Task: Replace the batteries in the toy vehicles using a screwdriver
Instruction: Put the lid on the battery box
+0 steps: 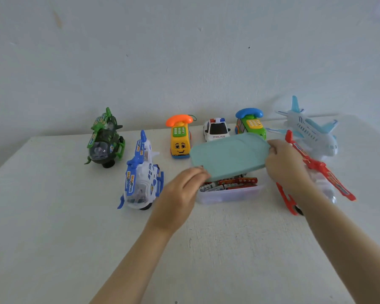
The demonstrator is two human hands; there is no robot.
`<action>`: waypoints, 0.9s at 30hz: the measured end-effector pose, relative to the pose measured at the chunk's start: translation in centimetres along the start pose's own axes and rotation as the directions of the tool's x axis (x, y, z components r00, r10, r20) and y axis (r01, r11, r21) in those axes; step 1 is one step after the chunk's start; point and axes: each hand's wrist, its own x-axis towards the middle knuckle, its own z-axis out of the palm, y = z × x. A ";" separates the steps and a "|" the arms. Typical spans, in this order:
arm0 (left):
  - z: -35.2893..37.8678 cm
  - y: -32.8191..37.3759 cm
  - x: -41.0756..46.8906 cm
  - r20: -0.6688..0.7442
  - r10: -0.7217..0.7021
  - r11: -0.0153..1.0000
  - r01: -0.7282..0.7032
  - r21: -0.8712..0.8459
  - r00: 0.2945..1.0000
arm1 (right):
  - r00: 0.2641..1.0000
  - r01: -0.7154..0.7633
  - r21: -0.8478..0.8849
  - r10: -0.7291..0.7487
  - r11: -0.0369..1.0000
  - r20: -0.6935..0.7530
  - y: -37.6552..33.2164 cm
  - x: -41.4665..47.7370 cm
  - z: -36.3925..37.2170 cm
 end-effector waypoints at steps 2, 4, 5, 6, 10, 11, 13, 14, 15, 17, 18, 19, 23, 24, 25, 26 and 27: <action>0.6 -0.4 -0.7 0.006 -0.037 0.999 0.037 -0.031 0.999 | 1.000 -0.001 -0.070 0.001 0.998 0.009 0.9 -0.5 1.1; 0.8 -0.7 -0.9 -0.003 -0.067 0.995 0.067 -0.074 0.998 | 0.999 -0.003 -0.118 0.007 0.993 0.031 1.4 -1.0 1.7; 0.8 -0.8 -0.9 -0.006 -0.080 0.993 0.079 -0.093 0.997 | 0.999 -0.009 -0.138 0.015 0.990 0.047 1.5 -1.3 2.0; 0.8 -0.8 -0.9 -0.004 -0.091 0.990 0.090 -0.109 0.996 | 0.998 -0.010 -0.159 0.021 0.987 0.064 1.6 -1.5 2.2; 0.8 -0.4 -1.0 -0.024 -0.220 0.943 0.206 -0.263 0.975 | 0.993 0.001 -0.201 0.022 0.980 0.113 1.5 -2.2 2.4; 0.9 -0.2 -1.0 -0.056 -0.277 0.920 0.248 -0.304 0.959 | 0.993 0.006 -0.210 0.020 0.978 0.120 1.5 -2.2 2.4; 1.1 0.5 -0.5 -0.131 -0.409 0.878 0.350 -0.325 0.903 | 0.992 0.018 -0.228 0.011 0.974 0.128 1.5 -2.1 2.4; 1.1 0.9 -0.2 -0.129 -0.495 0.840 0.435 -0.323 0.859 | 0.992 0.014 -0.228 0.016 0.974 0.128 1.5 -2.2 2.3; 1.1 1.1 0.3 -0.071 -0.597 0.770 0.546 -0.331 0.799 | 0.992 0.006 -0.225 0.023 0.974 0.128 1.6 -2.2 2.3; 1.3 1.1 1.3 0.136 -0.759 0.574 0.753 -0.321 0.637 | 0.991 -0.003 -0.222 0.033 0.975 0.132 1.5 -2.4 2.2; 1.4 1.0 1.7 0.209 -0.790 0.509 0.806 -0.303 0.577 | 0.990 -0.006 -0.220 0.037 0.975 0.135 1.5 -2.5 2.2; 1.5 0.8 2.0 0.250 -0.804 0.466 0.833 -0.297 0.539 | 0.990 -0.011 -0.216 0.040 0.976 0.134 1.4 -2.5 2.2; 1.4 0.7 2.3 0.268 -0.833 0.391 0.857 -0.335 0.485 | 0.992 -0.010 -0.187 0.033 0.982 0.120 1.4 -2.7 2.1; 1.3 0.8 2.1 0.262 -0.835 0.390 0.856 -0.339 0.484 | 0.993 -0.003 -0.183 0.025 0.983 0.119 1.4 -2.9 2.1; 1.1 1.0 1.9 0.255 -0.837 0.392 0.856 -0.339 0.484 | 0.993 0.004 -0.181 0.018 0.984 0.120 1.4 -3.2 2.1; 0.8 1.2 1.7 0.248 -0.839 0.395 0.855 -0.336 0.485 | 0.992 0.012 -0.179 0.011 0.984 0.123 1.4 -3.6 2.1; 0.7 1.3 1.5 0.245 -0.840 0.397 0.857 -0.330 0.484 | 0.992 0.018 -0.176 0.005 0.984 0.126 1.4 -3.9 2.0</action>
